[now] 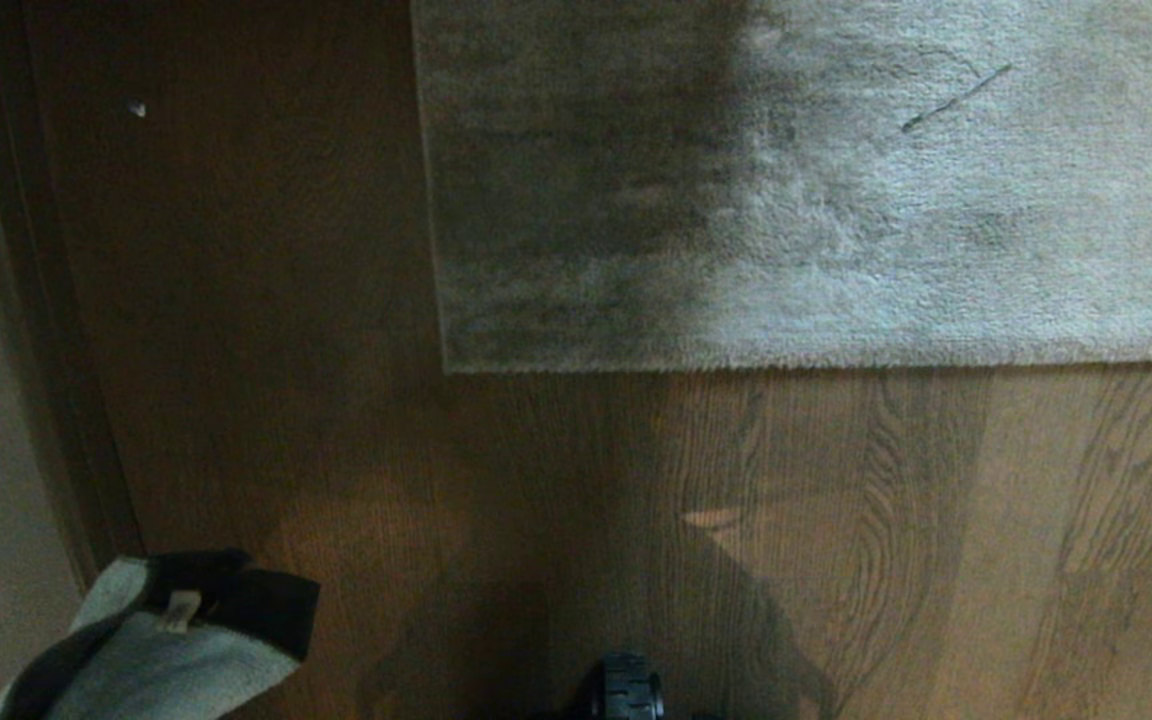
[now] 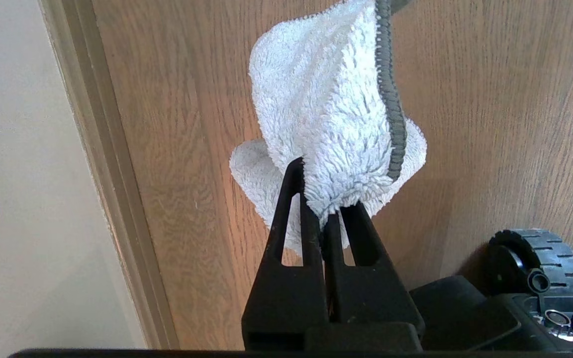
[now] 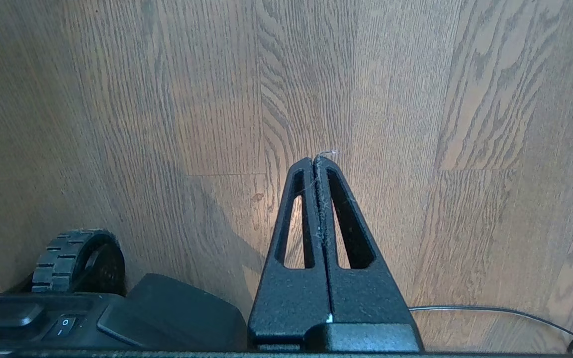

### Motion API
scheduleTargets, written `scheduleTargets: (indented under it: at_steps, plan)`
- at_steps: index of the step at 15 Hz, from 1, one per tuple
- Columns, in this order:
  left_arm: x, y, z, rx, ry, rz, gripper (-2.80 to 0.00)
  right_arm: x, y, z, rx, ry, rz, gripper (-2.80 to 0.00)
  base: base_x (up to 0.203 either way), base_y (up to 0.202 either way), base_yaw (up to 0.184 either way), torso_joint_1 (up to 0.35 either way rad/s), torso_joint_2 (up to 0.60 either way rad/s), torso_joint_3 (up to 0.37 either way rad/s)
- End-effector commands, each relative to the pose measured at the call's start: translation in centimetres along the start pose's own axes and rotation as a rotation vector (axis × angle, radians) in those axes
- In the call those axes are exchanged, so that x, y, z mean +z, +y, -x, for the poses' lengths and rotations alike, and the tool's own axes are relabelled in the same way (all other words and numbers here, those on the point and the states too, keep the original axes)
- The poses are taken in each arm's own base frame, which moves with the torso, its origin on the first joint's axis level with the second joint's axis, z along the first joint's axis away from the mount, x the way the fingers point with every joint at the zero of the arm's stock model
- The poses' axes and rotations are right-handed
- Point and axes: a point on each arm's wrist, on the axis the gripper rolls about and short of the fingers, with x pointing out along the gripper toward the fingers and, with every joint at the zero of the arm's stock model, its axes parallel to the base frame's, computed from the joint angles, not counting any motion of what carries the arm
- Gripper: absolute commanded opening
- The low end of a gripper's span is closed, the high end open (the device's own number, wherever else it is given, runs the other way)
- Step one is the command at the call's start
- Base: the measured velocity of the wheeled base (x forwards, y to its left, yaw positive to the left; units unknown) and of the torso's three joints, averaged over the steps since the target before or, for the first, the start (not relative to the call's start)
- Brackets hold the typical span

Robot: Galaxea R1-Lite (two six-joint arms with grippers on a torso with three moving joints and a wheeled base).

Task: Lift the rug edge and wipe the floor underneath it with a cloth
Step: Lift up the carpet

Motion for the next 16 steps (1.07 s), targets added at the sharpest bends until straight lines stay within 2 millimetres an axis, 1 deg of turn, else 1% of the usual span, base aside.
scheduleTargets:
  at_steps: [1,14,16]
  plan:
    - [-0.01,0.00,0.00,0.001,0.000,0.000,-2.80,0.01,0.00,0.00,0.000,-0.001,-0.002,-2.80,0.000,0.000,0.000,0.000,0.00,0.000]
    - [-0.02,0.00,0.00,0.001,0.001,-0.003,-2.80,0.01,0.00,0.00,0.000,-0.001,0.004,-2.80,0.000,0.000,0.000,0.000,0.00,0.000]
    - [-0.02,0.00,0.00,0.000,0.001,-0.003,-2.80,0.07,0.00,0.00,0.002,-0.008,0.039,-2.80,0.000,0.000,0.000,0.000,0.00,0.000]
